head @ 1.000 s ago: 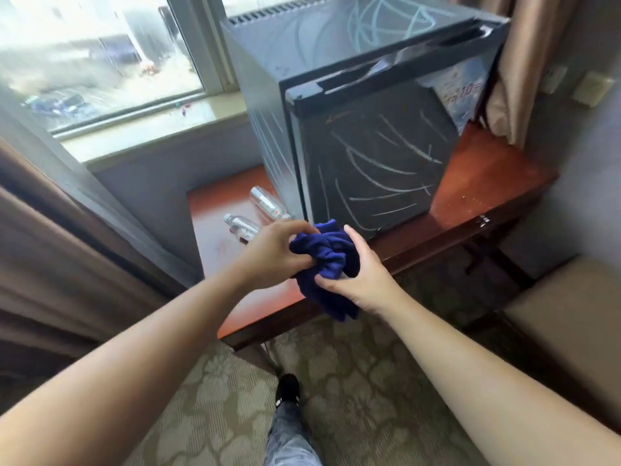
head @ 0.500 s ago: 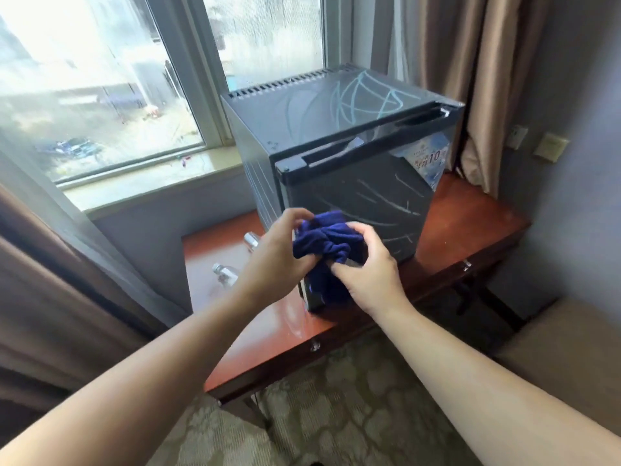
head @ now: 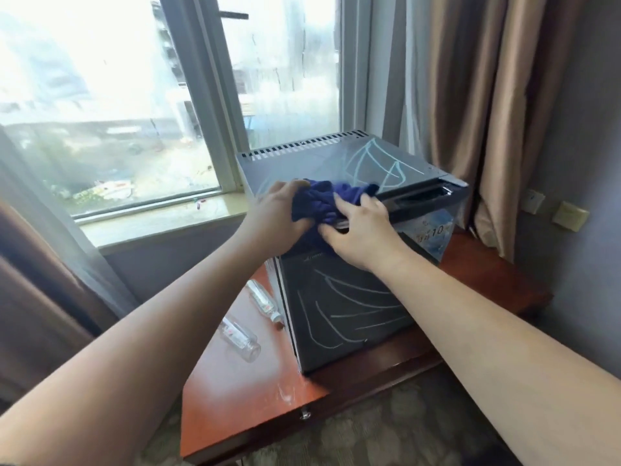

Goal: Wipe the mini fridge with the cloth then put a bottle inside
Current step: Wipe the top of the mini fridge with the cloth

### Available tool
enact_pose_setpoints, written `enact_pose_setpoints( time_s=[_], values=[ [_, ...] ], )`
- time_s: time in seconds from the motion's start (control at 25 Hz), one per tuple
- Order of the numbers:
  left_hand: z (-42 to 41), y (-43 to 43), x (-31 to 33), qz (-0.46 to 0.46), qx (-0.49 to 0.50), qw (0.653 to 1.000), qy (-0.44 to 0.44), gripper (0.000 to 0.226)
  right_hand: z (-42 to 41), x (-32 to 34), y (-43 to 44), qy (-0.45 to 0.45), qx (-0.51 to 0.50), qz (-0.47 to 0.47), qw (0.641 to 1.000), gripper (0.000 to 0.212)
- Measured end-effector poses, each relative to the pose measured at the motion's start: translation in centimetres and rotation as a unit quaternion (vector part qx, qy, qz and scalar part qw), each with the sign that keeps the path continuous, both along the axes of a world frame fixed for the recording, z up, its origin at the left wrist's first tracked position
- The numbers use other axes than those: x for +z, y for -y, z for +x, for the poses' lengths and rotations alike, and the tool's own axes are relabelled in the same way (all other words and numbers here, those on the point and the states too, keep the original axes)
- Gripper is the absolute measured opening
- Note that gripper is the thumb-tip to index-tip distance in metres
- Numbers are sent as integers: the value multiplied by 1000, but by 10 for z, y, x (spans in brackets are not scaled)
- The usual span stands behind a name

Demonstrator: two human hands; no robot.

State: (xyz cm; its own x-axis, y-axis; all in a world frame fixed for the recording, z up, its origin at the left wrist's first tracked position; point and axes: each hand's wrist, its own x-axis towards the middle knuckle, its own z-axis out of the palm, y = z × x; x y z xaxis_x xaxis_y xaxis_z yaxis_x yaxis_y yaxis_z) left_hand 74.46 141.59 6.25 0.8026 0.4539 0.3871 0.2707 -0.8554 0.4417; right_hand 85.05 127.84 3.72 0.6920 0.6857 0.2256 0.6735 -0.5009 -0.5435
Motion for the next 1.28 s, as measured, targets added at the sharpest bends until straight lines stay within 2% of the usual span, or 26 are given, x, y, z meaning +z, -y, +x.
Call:
enact_pose_setpoints(
  time_s=[0.04,0.08,0.24,0.32,0.44,0.56,0.68,0.8,1.0,1.28],
  values=[
    [6,1,-3,-2,13,999,-32,62,7,-3,1,10,7,-69,998,78],
    [10,4,-5,-5,22,999,-43,63,14,-6,3,27,16,-89,996,78],
    [25,20,6,-43,11,995,-87,74,43,1,15,85,50,26,995,59],
    [35,30,7,-60,-9,990,-125,87,60,6,24,111,35,51,992,64],
    [65,48,2,-33,-9,986,-161,96,95,3,44,129,35,51,990,76],
    [105,65,-2,-18,-2,984,-175,91,135,-4,62,120,71,20,990,70],
    [146,77,-3,13,-2,984,-179,82,176,-5,68,73,87,-8,993,65],
    [174,73,1,10,-9,984,-178,78,209,1,61,30,117,1,993,62],
    [219,23,9,19,-19,983,-180,73,255,14,15,38,121,-51,991,53],
    [331,-68,19,40,-28,976,-214,73,345,28,-76,46,85,-98,991,41]
  ],
)
